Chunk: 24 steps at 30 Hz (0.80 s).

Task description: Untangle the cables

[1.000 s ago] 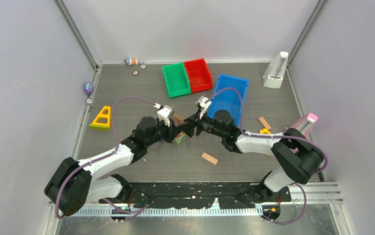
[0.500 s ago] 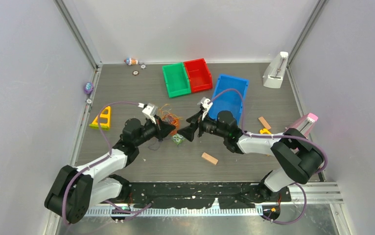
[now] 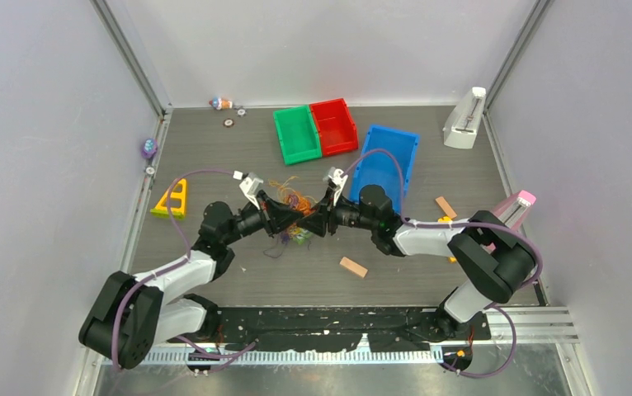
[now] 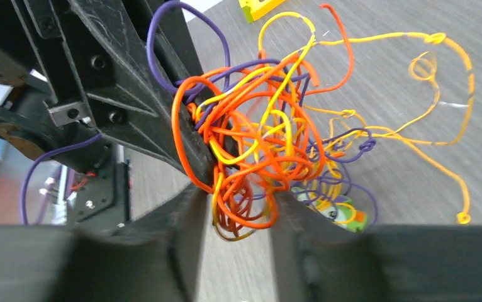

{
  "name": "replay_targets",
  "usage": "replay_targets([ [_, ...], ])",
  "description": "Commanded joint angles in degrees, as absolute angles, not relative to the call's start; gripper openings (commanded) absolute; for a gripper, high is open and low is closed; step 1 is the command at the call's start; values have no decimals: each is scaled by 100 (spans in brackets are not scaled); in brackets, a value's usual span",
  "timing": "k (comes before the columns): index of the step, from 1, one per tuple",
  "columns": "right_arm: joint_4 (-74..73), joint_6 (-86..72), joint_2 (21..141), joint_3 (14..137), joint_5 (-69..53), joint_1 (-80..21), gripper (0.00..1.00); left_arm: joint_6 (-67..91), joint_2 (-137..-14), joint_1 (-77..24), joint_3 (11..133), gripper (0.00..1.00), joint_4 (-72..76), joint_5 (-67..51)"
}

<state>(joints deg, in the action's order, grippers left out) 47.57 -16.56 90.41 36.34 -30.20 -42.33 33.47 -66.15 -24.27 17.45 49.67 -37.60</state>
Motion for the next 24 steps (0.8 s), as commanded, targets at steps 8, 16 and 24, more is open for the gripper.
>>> replay_targets([
  [8, 3799, -1435, 8715, 3944, -1117, -4226, 7, 2741, -5456, -2382, 1637, 0, 3431, -1764],
  [16, 2733, -1621, 8579, 4081, 1021, -4190, 8, 2695, -4365, -2382, 1428, 0, 1813, 1340],
  [24, 1684, -2138, 8579, 4384, 2739, -4184, 18, 3742, -4091, -2382, 1563, 0, 302, 3978],
])
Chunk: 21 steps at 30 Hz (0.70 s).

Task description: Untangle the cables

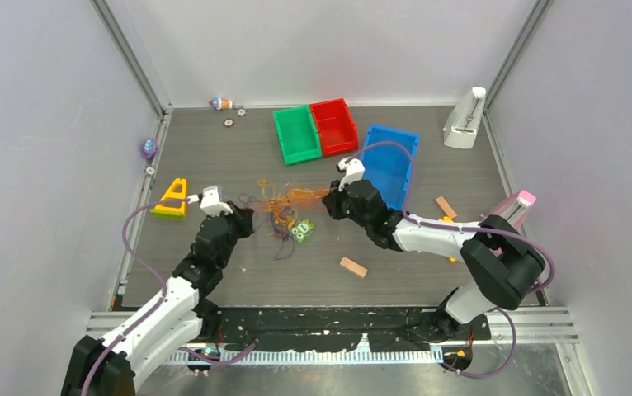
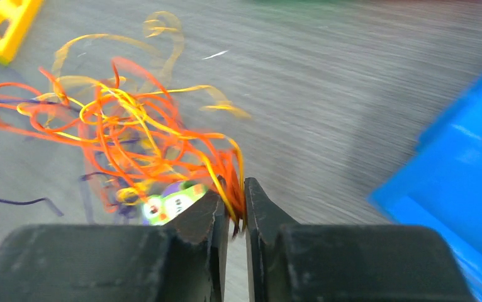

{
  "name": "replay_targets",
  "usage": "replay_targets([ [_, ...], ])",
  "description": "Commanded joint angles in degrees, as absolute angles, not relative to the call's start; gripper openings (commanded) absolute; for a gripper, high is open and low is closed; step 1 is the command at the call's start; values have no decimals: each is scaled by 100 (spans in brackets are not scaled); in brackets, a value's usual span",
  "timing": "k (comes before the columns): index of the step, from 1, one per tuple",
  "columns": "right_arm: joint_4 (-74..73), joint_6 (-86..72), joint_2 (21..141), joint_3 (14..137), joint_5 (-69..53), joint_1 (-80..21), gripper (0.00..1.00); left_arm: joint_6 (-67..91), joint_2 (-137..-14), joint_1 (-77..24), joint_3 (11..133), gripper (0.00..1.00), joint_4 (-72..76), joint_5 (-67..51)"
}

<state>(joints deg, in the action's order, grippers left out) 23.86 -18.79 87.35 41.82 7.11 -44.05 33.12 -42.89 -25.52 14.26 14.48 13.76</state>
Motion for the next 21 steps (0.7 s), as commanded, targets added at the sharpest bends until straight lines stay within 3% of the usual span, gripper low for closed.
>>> replay_targets([
  [1, 1624, -2283, 8523, 4363, 3143, -4179, 19, 3876, -4045, -2377, 1526, 0, 211, 4216],
  [5, 1493, -2371, 8299, 4256, 3816, -4183, 19, 3882, -3928, -2382, 1418, 0, 409, 4170],
  [11, 2025, -2186, 7967, 3902, 3701, -4182, 20, 3898, -4210, -2382, 1572, 0, 316, 4227],
  [14, 2520, -1849, 7818, 3637, 2844, -4184, 26, 3651, -4239, -2381, 1544, 0, 586, 3803],
  [19, 3678, -1459, 7721, 3212, 1444, -4183, 27, 2894, -4364, -2382, 1609, 0, 1103, 2410],
  [20, 3746, -1426, 7737, 3201, 1194, -4184, 27, 2811, -4421, -2382, 1680, 2, 1048, 2228],
  [21, 3833, -1416, 7763, 3204, 1094, -4184, 28, 2702, -4475, -2382, 1747, 10, 1020, 2024],
])
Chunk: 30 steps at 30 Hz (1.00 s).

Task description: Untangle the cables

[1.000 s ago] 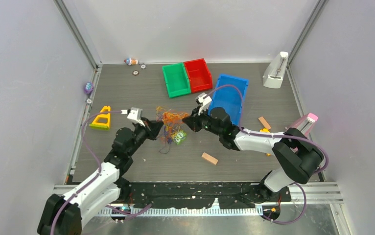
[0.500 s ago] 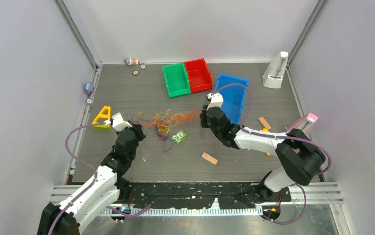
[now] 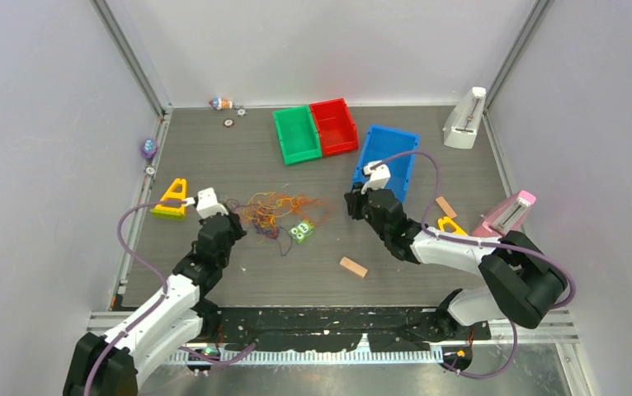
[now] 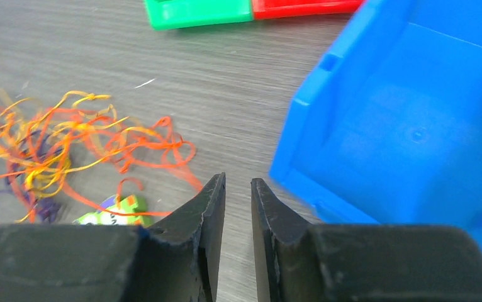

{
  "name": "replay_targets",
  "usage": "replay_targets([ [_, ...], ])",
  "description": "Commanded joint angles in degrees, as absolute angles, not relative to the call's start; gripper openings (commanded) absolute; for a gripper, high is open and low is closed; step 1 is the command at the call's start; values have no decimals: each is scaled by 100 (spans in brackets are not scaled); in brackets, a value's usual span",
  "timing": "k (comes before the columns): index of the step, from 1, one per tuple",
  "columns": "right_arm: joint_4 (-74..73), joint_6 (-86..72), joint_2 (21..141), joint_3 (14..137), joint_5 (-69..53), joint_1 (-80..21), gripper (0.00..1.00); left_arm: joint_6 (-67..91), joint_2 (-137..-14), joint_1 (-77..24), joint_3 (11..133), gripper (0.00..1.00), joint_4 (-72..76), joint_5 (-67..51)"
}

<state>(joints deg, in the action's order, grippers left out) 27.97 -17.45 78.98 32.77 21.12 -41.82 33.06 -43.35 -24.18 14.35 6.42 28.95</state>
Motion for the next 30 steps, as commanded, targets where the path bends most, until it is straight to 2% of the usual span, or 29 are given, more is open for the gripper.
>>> replay_targets([
  [1, 3859, -1389, 7788, 3210, 891, -4184, 35, 2566, -4516, -2382, 1823, 24, 1012, 1750],
  [2, 3894, -1367, 7829, 3246, 682, -4184, 38, 2420, -4527, -2377, 1870, 44, 1010, 1443],
  [4, 3969, -1322, 7890, 3270, 365, -4182, 54, 2273, -4477, -2504, 1868, 63, 1131, 1159],
  [5, 4038, -1325, 7909, 3265, 288, -4179, 58, 2180, -4426, -2606, 1805, 73, 1250, 1216],
  [6, 4049, -1329, 7956, 3277, 206, -4181, 66, 2085, -4389, -2688, 1777, 80, 1320, 1278],
  [8, 3981, -1353, 8071, 3370, 155, -4180, 76, 2004, -4378, -2783, 1782, 83, 1335, 1349],
  [10, 3685, -1365, 8250, 3596, 159, -4183, 79, 1974, -4491, -2811, 1845, 84, 1315, 1409],
  [15, 2540, -1424, 8975, 4452, 333, -4184, 80, 1948, -5639, -2812, 2490, 85, 842, 1297],
  [17, 2321, -1461, 9229, 4685, 248, -4191, 78, 1978, -6159, -2812, 2843, 85, 553, 1295],
  [21, 1949, -1517, 9677, 5134, -10, -4192, 69, 2019, -7049, -2806, 3524, 85, 33, 1285],
  [23, 1766, -1546, 9906, 5345, -147, -4192, 60, 2049, -7387, -2796, 3745, 83, -263, 1297],
  [26, 1430, -1556, 10230, 5668, -276, -4199, 56, 2118, -7846, -2766, 4053, 78, -556, 1243],
  [28, 1257, -1585, 10415, 5846, -327, -4203, 47, 2213, -8079, -2709, 4193, 69, -684, 1114],
  [30, 1067, -1600, 10537, 6014, -301, -4209, 18, 2311, -8273, -2601, 4238, 53, -728, 981],
])
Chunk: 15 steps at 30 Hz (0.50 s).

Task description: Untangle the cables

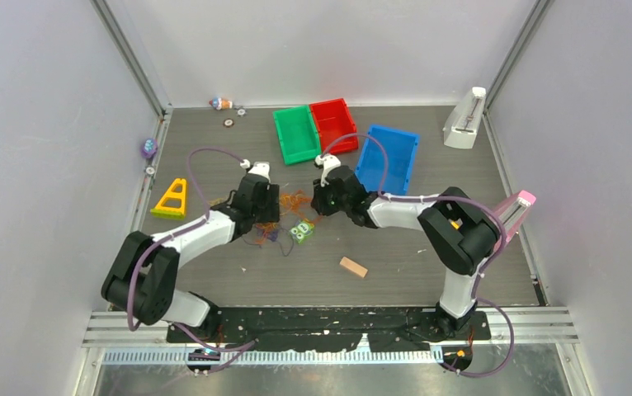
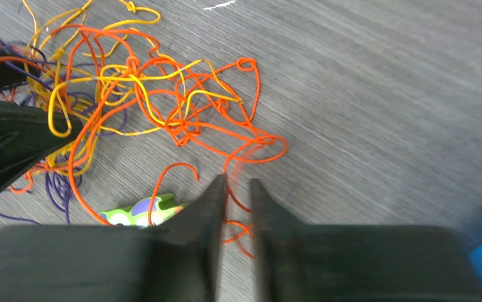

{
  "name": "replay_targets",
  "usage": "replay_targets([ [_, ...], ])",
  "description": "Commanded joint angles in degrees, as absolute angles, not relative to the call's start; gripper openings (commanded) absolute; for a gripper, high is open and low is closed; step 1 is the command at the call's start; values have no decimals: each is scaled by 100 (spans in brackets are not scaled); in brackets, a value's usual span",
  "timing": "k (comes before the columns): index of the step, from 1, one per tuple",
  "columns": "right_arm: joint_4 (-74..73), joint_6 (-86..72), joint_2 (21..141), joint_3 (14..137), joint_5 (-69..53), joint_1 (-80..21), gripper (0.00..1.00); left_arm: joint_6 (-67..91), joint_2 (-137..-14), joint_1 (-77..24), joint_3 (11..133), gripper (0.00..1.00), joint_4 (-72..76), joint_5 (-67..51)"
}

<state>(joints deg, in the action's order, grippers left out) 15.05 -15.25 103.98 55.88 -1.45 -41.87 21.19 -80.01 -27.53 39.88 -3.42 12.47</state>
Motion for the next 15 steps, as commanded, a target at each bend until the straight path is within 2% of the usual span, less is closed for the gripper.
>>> replay_targets([
  [1, 1096, -1609, 10430, 5957, -240, -4210, 9, 2379, -8327, -2529, 4234, 46, -727, 926],
  [3, 1795, -1592, 9894, 5353, -253, -4214, 6, 2565, -8433, -2301, 4173, 30, -674, 714],
  [5, 2510, -1534, 9271, 4698, -126, -4207, 6, 2676, -8450, -2074, 4118, 8, -569, 373],
  [6, 2717, -1514, 8907, 4537, 144, -4213, 5, 2728, -8403, -2026, 4057, 0, -503, 343],
  [11, 2358, -1376, 7643, 3881, 726, -4192, 5, 2951, -7833, -1933, 3579, 0, -115, 685],
  [15, 1586, -1448, 6245, 3466, 1767, -4148, 5, 3191, -7271, -1792, 3101, 0, 232, 980],
])
